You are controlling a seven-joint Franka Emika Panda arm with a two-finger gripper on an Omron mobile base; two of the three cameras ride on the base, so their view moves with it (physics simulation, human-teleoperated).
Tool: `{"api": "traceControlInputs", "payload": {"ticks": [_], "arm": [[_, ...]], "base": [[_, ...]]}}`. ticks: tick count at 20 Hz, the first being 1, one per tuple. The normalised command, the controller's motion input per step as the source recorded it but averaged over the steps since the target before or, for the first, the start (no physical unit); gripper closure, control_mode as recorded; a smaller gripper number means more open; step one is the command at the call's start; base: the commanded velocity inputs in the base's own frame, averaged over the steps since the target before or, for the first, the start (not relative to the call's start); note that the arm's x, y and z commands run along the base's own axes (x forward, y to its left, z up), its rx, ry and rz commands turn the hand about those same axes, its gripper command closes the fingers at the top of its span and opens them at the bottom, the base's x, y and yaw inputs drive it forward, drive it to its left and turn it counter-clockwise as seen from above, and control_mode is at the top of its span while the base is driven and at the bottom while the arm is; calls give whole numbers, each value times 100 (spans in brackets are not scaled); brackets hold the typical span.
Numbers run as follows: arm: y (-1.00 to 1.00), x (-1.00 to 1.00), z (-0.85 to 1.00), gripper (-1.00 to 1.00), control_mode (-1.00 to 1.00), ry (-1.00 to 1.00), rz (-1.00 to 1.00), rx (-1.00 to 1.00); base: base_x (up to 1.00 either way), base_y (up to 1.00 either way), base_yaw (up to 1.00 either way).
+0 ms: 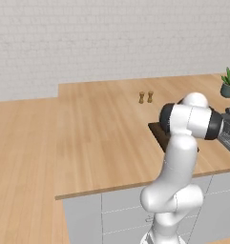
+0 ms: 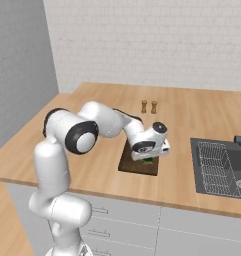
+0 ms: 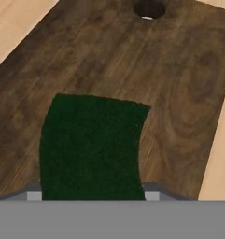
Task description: Pick up the sponge from the counter and clean the cutting board by briefly scrubbing or pressing down on the cutting board. Once finished, release the sponge.
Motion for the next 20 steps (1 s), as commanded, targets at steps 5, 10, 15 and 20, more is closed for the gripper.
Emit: {"api": "traceControlInputs", "payload": {"ticks": [5,10,15,20], "arm": [[9,69,0,100,-100,0,18,0],[-1,36,0,100,-100,0,15,0],[0,45,0,100,-100,0,16,0],[0,61,0,100,-100,0,17,0]], "base": [[0,0,0],[0,0,0],[0,0,0],[0,0,0]]}}
